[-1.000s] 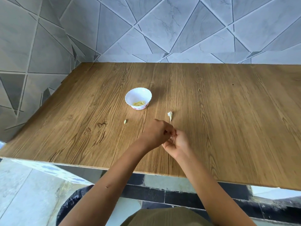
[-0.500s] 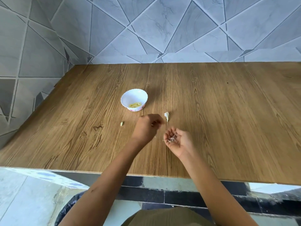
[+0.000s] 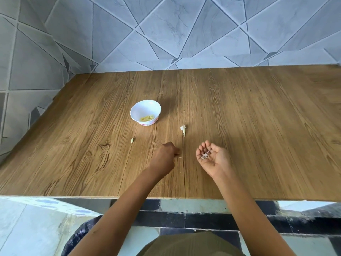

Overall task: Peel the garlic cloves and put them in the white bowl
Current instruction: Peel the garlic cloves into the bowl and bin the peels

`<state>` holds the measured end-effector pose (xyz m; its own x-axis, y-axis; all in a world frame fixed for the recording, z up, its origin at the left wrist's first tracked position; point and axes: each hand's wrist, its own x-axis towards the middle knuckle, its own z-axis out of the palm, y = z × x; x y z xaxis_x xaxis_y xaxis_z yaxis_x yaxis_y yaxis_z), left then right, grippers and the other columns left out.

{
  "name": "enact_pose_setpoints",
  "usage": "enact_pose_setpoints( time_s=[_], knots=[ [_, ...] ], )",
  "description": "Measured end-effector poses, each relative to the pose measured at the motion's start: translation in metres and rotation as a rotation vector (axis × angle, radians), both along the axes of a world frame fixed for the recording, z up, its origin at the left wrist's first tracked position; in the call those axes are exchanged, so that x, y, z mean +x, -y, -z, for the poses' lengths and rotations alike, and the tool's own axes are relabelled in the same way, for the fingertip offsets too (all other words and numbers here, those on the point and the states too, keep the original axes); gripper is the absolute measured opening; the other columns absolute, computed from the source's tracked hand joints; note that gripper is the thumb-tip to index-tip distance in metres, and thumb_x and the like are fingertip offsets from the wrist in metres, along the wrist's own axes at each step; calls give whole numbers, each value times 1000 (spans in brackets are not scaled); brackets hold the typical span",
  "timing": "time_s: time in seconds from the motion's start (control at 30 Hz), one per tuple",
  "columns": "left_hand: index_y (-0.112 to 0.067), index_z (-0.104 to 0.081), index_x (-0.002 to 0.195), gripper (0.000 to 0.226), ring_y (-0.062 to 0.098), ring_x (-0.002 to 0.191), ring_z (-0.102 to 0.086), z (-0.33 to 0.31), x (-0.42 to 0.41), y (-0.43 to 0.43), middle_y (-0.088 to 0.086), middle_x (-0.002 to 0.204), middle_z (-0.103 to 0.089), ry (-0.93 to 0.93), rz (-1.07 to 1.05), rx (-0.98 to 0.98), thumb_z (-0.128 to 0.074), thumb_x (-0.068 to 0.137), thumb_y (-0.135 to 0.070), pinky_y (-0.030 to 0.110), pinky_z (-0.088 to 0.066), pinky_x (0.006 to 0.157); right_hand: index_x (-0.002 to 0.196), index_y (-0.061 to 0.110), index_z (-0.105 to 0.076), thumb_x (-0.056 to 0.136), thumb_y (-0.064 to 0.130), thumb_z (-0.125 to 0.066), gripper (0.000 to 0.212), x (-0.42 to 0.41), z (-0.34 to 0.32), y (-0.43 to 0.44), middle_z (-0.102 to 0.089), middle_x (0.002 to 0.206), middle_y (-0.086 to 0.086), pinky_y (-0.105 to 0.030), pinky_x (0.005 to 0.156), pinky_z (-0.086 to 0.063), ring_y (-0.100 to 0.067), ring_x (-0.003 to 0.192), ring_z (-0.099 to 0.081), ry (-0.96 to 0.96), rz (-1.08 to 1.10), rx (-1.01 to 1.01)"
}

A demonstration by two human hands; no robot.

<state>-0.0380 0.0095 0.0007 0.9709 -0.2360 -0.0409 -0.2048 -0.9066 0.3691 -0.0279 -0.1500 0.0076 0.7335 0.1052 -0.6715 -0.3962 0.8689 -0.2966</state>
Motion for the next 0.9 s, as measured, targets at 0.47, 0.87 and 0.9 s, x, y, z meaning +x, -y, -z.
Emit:
enact_pose_setpoints(
  time_s=[0.47, 0.87, 0.9],
  knots=[
    [-10, -66, 96, 17, 20, 82, -65, -3, 10, 16, 6, 94, -68, 89, 132, 186, -53, 89, -3, 29, -52, 68, 83, 3, -59, 98, 12, -40, 27, -3, 7, -6, -58, 77, -9, -30, 63, -47, -18, 71, -56, -9, -36, -12],
    [-5, -70, 84, 15, 6, 68, -65, -43, 5, 0, 5, 77, -70, -42, -16, -679, -67, 78, 8, 18, -53, 67, 83, 0, -57, 98, 10, -38, 26, -6, 1, -22, -57, 77, -11, -31, 66, -48, -19, 72, -56, 2, -131, 15],
    [-5, -72, 86, 15, 9, 71, -66, -45, 3, 7, 5, 80, -72, 29, 67, -552, -67, 78, 7, 21, -54, 70, 83, 0, -57, 97, 8, -39, 24, -7, 0, -26, -57, 77, -11, -30, 66, -49, -19, 72, -56, -8, -138, 22]
  ],
)
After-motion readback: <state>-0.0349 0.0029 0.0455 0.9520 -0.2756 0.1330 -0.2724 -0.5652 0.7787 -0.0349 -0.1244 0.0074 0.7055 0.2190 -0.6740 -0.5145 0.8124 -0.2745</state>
